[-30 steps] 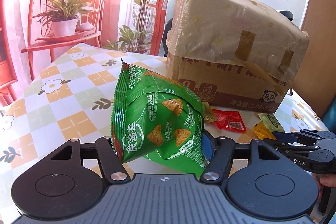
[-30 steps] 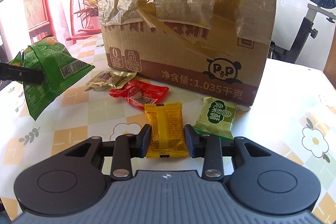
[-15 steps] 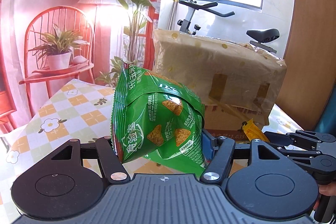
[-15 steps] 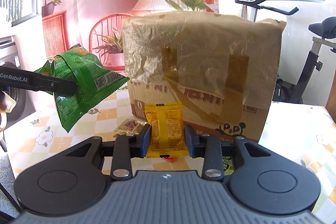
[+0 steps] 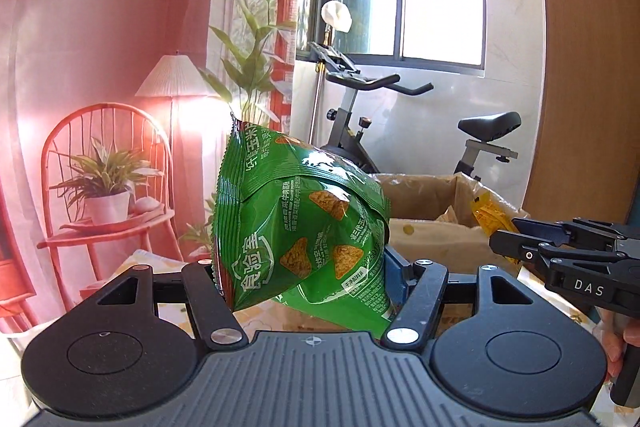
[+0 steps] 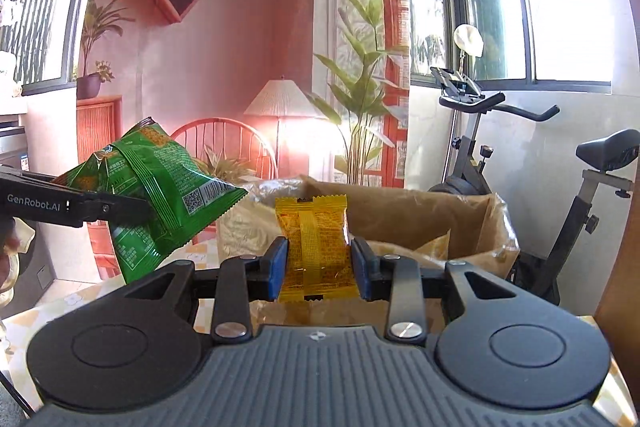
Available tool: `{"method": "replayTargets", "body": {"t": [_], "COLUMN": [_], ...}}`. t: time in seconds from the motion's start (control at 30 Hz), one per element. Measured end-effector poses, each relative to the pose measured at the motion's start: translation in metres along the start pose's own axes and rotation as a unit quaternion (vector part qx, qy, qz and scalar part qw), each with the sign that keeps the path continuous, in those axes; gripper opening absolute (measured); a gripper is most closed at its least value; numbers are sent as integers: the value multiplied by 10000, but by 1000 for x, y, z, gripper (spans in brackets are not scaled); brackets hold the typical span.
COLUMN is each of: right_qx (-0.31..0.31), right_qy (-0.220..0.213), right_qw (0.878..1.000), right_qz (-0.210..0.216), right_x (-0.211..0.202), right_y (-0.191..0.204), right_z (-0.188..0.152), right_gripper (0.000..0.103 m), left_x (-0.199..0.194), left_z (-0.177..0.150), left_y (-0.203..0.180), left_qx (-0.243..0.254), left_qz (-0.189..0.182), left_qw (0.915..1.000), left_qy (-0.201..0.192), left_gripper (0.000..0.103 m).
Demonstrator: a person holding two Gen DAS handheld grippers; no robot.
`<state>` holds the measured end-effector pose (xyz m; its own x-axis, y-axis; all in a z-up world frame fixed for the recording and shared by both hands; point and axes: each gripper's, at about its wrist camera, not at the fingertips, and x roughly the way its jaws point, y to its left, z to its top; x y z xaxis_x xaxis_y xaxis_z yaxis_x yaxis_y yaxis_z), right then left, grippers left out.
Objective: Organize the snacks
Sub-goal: 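Lift both snacks over the box and open both tools to drop them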
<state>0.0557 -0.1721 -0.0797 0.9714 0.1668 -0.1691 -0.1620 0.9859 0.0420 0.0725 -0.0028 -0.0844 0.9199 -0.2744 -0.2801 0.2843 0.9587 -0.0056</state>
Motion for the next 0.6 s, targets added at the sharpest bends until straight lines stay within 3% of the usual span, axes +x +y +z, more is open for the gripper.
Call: {"method": "replayTargets", "body": {"t": [0.13,0.3,0.6], "right_qx": [90,189,410], "right_qy": [104,519,1105], "right_qw": [9998,9978,9918], "right_qz": [-127,-358,-503], "right_x": [27,78,126], "right_y": [-22,-46,-60], "right_z": [26,37,19], "right_gripper": [36,36,40], "left_x": [25,82,166], "left_z": [37,67,64], "left_y": [-8,-27,-46], "left_qx": [-25,354,856], "left_qz": [-69,-81,243], "left_qw": [10000,9993,9935], "left_qy": [-41,115,712], "left_gripper": [68,68,71]}}
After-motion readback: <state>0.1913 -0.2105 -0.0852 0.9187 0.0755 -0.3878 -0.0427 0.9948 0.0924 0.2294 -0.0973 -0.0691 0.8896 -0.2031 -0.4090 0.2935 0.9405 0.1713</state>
